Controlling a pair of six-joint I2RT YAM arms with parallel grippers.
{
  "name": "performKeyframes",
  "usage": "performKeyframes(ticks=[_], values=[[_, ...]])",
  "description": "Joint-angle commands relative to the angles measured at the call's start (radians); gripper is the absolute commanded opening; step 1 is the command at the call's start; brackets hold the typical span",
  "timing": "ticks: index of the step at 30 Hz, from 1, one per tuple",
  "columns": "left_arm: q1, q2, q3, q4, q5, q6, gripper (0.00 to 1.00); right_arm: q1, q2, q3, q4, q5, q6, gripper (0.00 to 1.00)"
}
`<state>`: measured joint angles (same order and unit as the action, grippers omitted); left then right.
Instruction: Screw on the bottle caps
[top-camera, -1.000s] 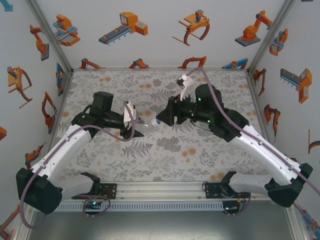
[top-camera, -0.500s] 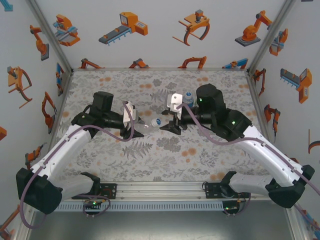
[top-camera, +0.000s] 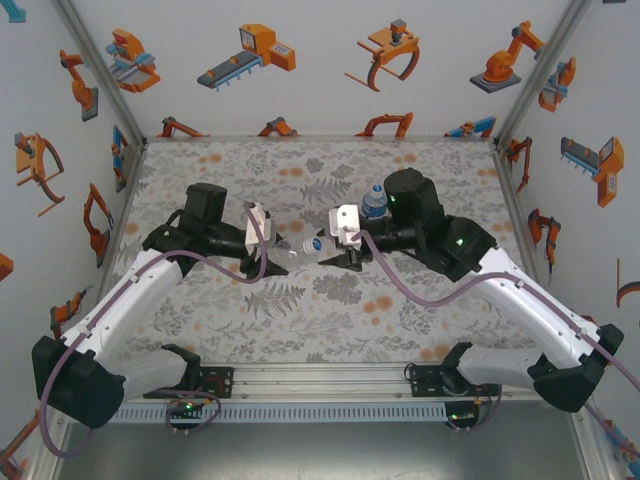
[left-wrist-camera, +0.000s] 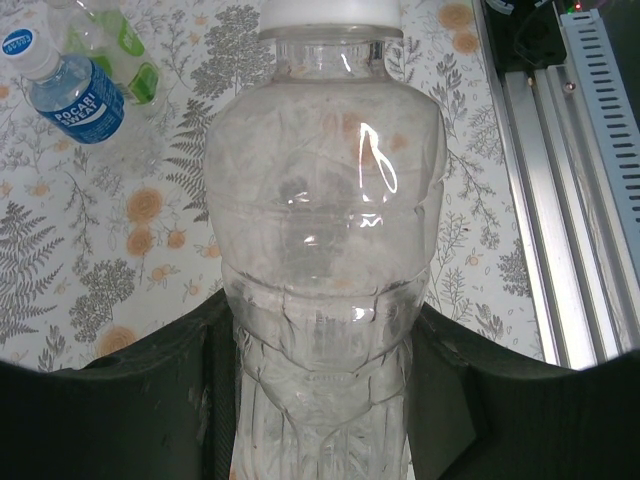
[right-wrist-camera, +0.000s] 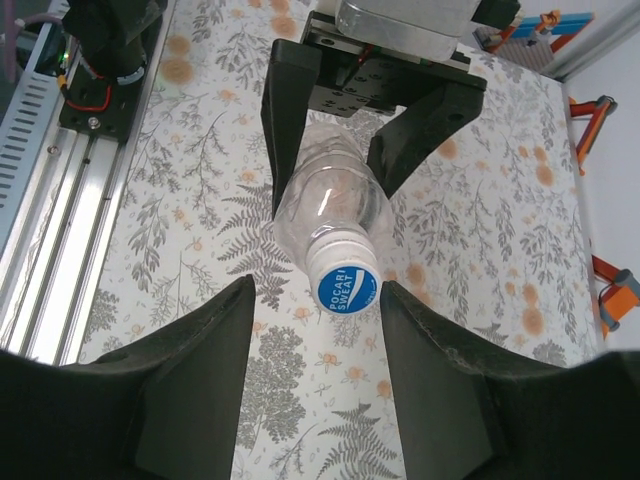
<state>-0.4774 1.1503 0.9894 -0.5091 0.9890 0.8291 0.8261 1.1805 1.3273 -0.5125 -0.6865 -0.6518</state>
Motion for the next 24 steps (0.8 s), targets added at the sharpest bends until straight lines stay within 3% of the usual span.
performKeyframes(ticks=[1, 14, 21, 24], values=[[-0.003, -0.024, 0.027, -0.014, 0.045, 0.029, 0.0, 0.001, 0.005, 0.035, 0.012, -0.052, -0.024, 0.48], [-0.003, -0.023, 0.027, -0.026, 0.069, 0.043, 0.0, 0.001, 0.031, 0.032, 0.054, 0.045, -0.005, 0.47], [-0.002, -0.026, 0.027, -0.029, 0.074, 0.05, 0.0, 0.0, 0.057, 0.055, 0.03, 0.009, -0.005, 0.45], [-0.003, -0.027, 0.027, -0.031, 0.076, 0.05, 0.0, 0.001, 0.061, 0.058, 0.028, 0.003, -0.005, 0.39]])
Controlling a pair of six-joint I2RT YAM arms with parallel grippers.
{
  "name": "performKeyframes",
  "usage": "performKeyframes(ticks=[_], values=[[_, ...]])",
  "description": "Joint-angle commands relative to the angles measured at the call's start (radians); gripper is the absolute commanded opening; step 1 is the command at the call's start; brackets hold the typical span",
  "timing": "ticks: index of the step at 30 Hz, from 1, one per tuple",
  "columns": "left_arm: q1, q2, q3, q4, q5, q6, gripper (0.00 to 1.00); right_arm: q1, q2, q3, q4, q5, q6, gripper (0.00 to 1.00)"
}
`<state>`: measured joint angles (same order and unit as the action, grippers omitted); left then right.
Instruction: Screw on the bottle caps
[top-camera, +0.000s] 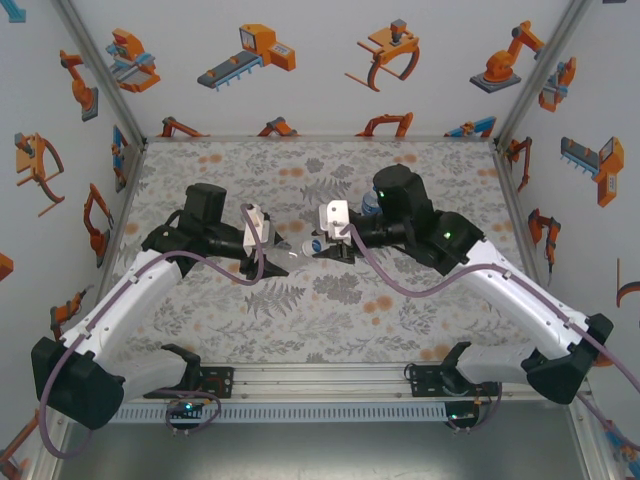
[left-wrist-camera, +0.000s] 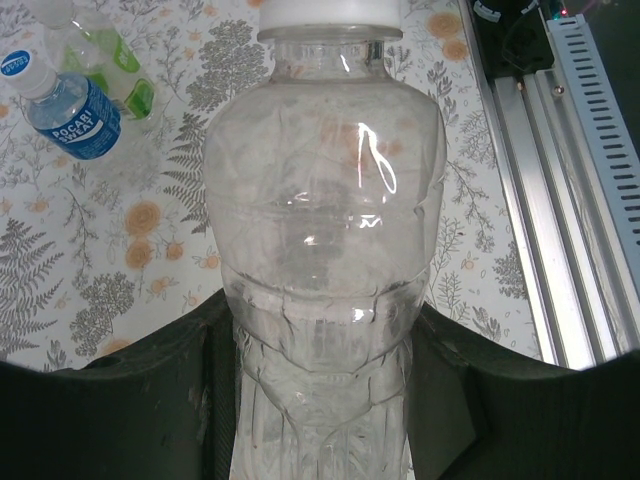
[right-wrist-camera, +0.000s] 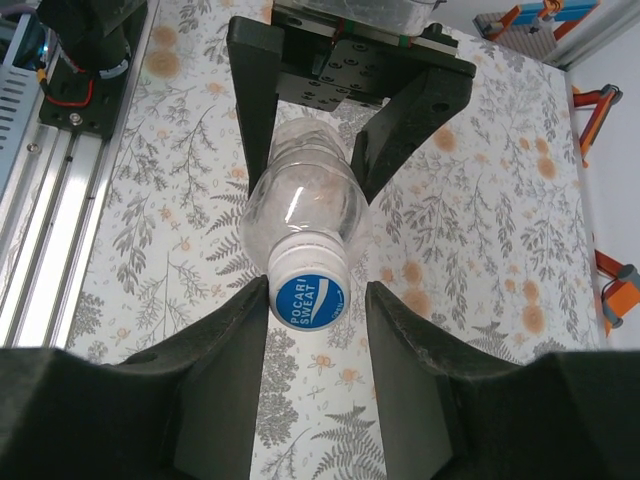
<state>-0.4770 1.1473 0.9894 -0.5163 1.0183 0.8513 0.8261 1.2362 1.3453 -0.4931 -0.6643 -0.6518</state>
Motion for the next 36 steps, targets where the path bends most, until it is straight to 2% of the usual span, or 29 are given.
performKeyframes(ticks=[1, 13, 15, 17, 20, 24, 27, 30, 33, 36], values=[[-0.003, -0.024, 0.027, -0.023, 0.046, 0.028, 0.0, 0.001, 0.006, 0.04, 0.008, -0.024, -0.005, 0.38], [-0.003, -0.025, 0.027, -0.023, 0.048, 0.03, 0.0, 0.001, 0.023, 0.051, -0.021, -0.044, 0.042, 0.37], [-0.003, -0.025, 0.027, -0.023, 0.048, 0.03, 0.0, 0.001, 0.022, 0.051, -0.021, -0.043, 0.079, 0.29], [-0.003, -0.025, 0.027, -0.023, 0.048, 0.031, 0.0, 0.001, 0.02, 0.044, -0.014, -0.024, 0.161, 0.16], [-0.003, -0.026, 0.029, -0.022, 0.038, 0.028, 0.0, 0.0, 0.008, 0.009, 0.041, 0.049, 0.426, 0.0], [-0.003, -0.02, 0.034, -0.022, -0.002, 0.015, 0.0, 0.002, -0.019, -0.054, 0.124, 0.233, 0.921, 0.0], [-0.003, -0.015, 0.034, -0.009, -0.033, -0.004, 0.0, 0.001, -0.027, -0.07, 0.08, 0.392, 1.36, 0.0], [-0.003, -0.012, 0.032, 0.004, -0.05, -0.016, 0.0, 0.001, -0.016, -0.077, 0.021, 0.428, 1.679, 0.0], [-0.003, -0.009, 0.032, 0.007, -0.053, -0.02, 0.0, 0.002, -0.017, -0.116, 0.099, 0.419, 1.803, 0.0], [-0.003, -0.008, 0.033, 0.009, -0.052, -0.02, 0.0, 0.002, -0.009, -0.107, 0.112, 0.422, 1.772, 0.0]])
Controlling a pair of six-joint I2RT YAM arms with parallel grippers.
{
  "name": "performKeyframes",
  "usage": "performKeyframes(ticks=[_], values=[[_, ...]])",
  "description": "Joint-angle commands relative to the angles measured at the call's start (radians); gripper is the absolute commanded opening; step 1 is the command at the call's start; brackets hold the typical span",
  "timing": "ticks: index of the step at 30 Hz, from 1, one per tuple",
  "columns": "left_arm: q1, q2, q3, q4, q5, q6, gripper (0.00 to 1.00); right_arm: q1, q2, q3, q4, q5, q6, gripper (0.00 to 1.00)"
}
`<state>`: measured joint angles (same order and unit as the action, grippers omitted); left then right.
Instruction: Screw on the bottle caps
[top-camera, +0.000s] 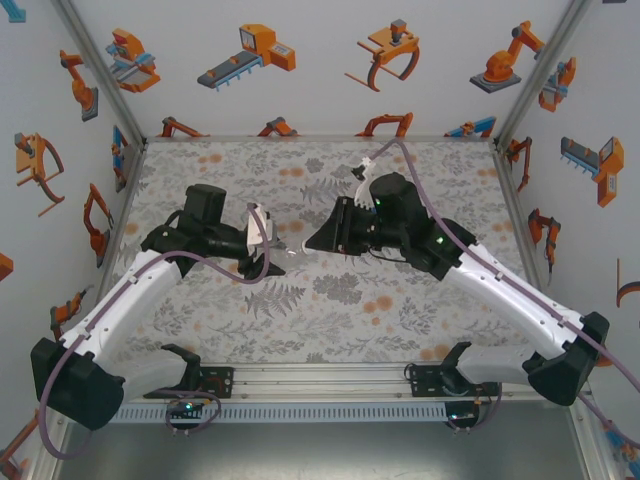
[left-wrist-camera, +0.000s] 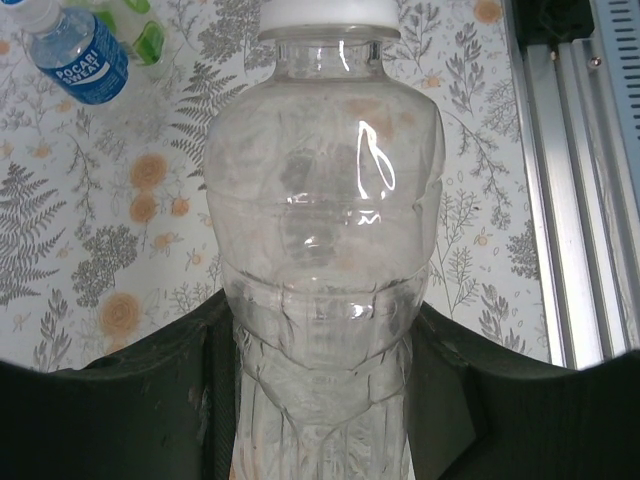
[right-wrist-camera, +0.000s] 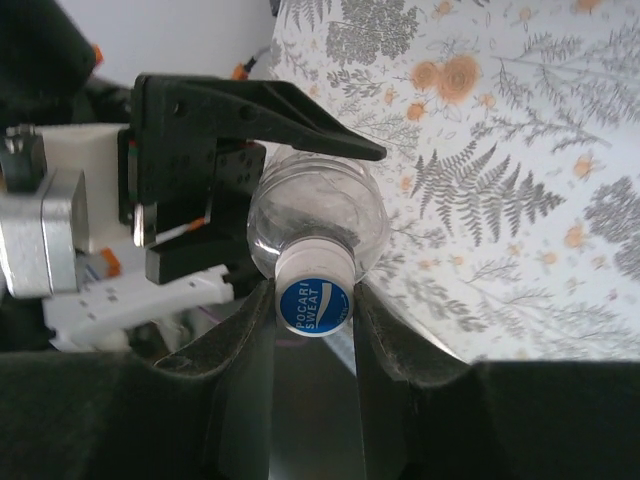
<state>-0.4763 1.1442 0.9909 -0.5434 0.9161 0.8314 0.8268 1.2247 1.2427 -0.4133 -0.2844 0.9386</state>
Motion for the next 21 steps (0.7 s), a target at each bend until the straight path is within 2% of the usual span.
performKeyframes(ticks=[1, 2, 5, 6, 8, 12, 17, 21], values=[[-0.004, -0.005, 0.032, 0.036, 0.053, -0.001, 0.0, 0.001, 0.006, 0.011, 0.03, 0.036, 0.142, 0.0], [-0.004, -0.005, 0.032, 0.036, 0.053, 0.0, 0.0, 0.002, 0.006, 0.029, 0.029, 0.027, 0.078, 0.05], [-0.004, -0.006, 0.031, 0.036, 0.066, 0.001, 0.0, 0.0, -0.007, 0.079, 0.013, 0.019, -0.165, 0.37], [-0.004, -0.006, 0.031, 0.036, 0.07, 0.003, 0.0, -0.003, -0.016, 0.091, 0.014, 0.001, -0.278, 0.44], [-0.004, -0.01, 0.029, 0.034, 0.08, 0.006, 0.0, -0.004, -0.034, 0.104, 0.014, -0.053, -0.515, 0.5], [-0.004, -0.017, 0.023, 0.03, 0.098, 0.02, 0.0, -0.006, -0.069, 0.092, -0.005, -0.183, -0.972, 0.53], [-0.004, -0.011, 0.022, 0.016, 0.126, 0.043, 0.0, -0.007, -0.065, 0.122, -0.139, -0.34, -1.476, 0.54], [-0.005, -0.008, 0.023, 0.005, 0.141, 0.059, 0.0, -0.006, -0.03, 0.165, -0.204, -0.414, -1.696, 0.56]])
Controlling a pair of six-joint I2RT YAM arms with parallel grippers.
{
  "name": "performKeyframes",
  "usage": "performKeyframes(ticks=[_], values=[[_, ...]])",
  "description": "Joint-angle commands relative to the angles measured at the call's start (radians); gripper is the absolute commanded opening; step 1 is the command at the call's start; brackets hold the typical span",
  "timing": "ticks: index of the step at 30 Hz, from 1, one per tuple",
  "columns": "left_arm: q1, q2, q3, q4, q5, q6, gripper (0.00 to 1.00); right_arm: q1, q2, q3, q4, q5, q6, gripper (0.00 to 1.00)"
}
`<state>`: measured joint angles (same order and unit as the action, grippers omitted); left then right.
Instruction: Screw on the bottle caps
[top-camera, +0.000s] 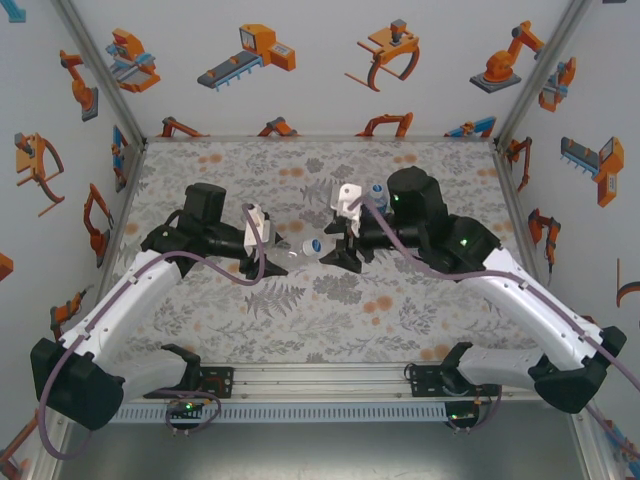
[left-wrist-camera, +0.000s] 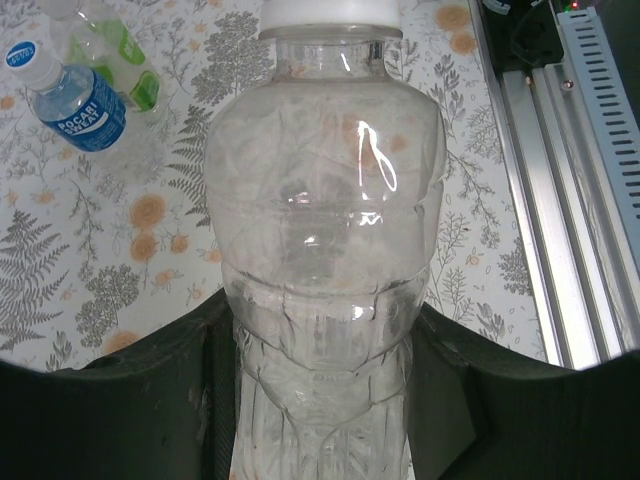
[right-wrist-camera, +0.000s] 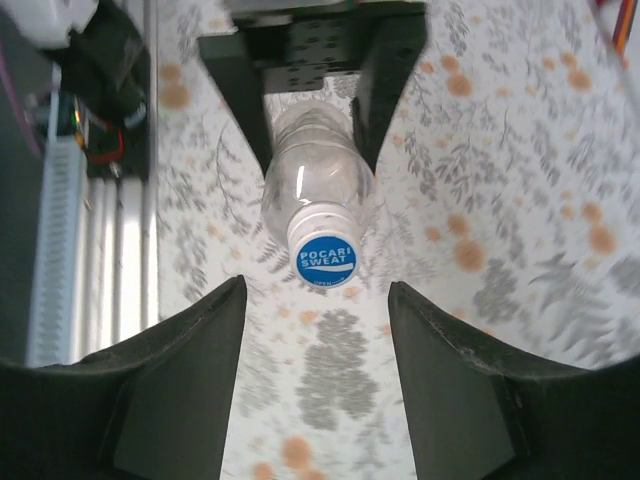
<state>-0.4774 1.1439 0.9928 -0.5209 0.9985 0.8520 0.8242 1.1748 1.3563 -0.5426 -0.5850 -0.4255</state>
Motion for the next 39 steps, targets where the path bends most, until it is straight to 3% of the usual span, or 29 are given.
performKeyframes(ticks=[1, 9, 22, 25, 28, 31, 34, 37, 39], values=[[-0.004, -0.008, 0.02, -0.019, 0.06, 0.04, 0.0, -0.004, 0.03, 0.061, -0.086, -0.125, -0.362, 0.56], [-0.004, -0.008, 0.024, -0.028, 0.067, 0.047, 0.0, -0.002, 0.104, 0.116, -0.092, -0.2, -0.377, 0.51], [-0.004, -0.017, 0.024, -0.031, 0.072, 0.05, 0.0, -0.002, 0.148, 0.122, -0.115, -0.178, -0.379, 0.44], [-0.003, -0.017, 0.023, -0.031, 0.072, 0.049, 0.0, -0.002, 0.146, 0.122, -0.116, -0.171, -0.38, 0.39], [-0.003, -0.016, 0.024, -0.03, 0.072, 0.049, 0.0, -0.002, 0.146, 0.123, -0.11, -0.168, -0.347, 0.27], [-0.004, -0.016, 0.025, -0.032, 0.072, 0.049, 0.0, -0.002, 0.141, 0.108, -0.073, -0.145, -0.207, 0.15], [-0.004, -0.016, 0.029, -0.031, 0.056, 0.043, 0.0, -0.002, 0.118, 0.06, 0.017, -0.083, 0.076, 0.0], [-0.004, -0.011, 0.033, -0.031, 0.042, 0.038, 0.0, -0.002, 0.073, -0.021, 0.157, 0.085, 0.486, 0.0], [-0.004, -0.007, 0.035, -0.031, 0.042, 0.035, 0.0, -0.001, 0.052, -0.071, 0.221, 0.123, 0.703, 0.0]])
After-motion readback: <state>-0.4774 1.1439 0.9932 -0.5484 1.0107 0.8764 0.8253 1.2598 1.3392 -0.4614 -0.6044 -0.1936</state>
